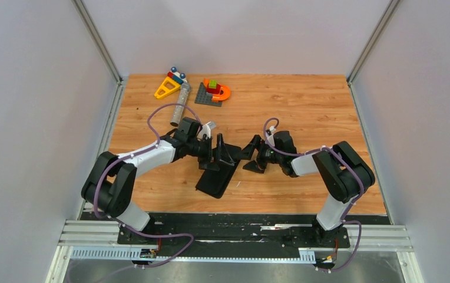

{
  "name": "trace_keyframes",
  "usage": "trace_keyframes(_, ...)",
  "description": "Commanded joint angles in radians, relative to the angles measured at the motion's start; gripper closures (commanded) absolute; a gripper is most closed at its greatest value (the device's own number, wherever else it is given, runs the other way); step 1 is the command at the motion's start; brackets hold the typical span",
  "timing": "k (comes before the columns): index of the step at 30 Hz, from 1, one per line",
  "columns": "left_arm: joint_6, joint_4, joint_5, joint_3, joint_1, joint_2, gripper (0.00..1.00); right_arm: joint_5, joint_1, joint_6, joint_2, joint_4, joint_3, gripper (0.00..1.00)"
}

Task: Sort the hair-cutting tools
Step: Close the hairdressing tool bag at the center of the board.

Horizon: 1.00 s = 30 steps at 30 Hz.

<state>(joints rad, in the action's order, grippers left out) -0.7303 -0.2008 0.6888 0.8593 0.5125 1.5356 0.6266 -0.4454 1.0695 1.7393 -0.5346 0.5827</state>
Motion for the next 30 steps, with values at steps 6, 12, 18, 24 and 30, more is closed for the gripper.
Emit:
trace_keyframes(6,-0.094,0.130,-0.054,-0.040,0.026,0.054,0.00,0.006,0.003,0.017,0.008,-0.015,0.007,0.28)
trace_keyframes(12,-0.016,-0.041,-0.131,0.052,0.024,-0.026,0.00,-0.019,0.002,-0.049,0.073,0.079,0.069,0.54)
trace_keyframes(18,0.076,-0.206,-0.231,0.118,-0.074,-0.115,0.00,-0.024,0.005,-0.112,0.117,0.154,0.122,0.74)
trace_keyframes(24,0.211,-0.310,-0.248,0.154,-0.157,-0.011,0.03,-0.025,0.014,-0.181,0.144,0.231,0.177,0.76)
trace_keyframes(30,0.219,-0.289,-0.217,0.151,-0.160,0.089,0.08,0.018,0.015,-0.294,0.218,0.309,0.296,0.79)
